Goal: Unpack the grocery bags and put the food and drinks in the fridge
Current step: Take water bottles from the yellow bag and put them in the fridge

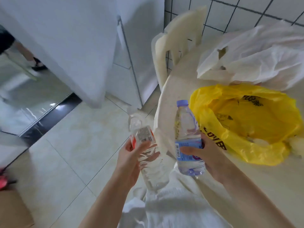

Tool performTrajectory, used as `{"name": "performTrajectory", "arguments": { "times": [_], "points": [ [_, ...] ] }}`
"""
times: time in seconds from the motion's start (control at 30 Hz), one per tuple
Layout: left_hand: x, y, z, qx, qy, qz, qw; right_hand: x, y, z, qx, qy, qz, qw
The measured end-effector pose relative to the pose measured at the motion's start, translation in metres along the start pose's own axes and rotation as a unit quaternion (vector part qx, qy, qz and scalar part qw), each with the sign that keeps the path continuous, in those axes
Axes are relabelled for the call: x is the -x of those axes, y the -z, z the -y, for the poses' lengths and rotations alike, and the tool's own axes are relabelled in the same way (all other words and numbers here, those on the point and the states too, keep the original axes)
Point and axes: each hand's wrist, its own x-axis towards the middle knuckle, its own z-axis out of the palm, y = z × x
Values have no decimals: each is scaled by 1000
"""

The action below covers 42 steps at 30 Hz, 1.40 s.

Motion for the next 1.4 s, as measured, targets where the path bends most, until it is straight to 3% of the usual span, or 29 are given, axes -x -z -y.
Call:
{"name": "performTrajectory", "arguments": {
  "times": [0.37,0.6,0.87,1.4],
  "points": [
    [98,192,8,100,-44,-115,987,40,-177,-59,79,-95,171,977],
    [138,272,12,162,-78,-199,963,49,-271,-66,121,-120,257,951],
    [109,327,-23,207,-74,-265,939,2,-345,-44,161,-133,271,940],
    [-39,387,-202,162,-94,-327,926,-148,-487,66,172,-83,230,954]
  ]
}}
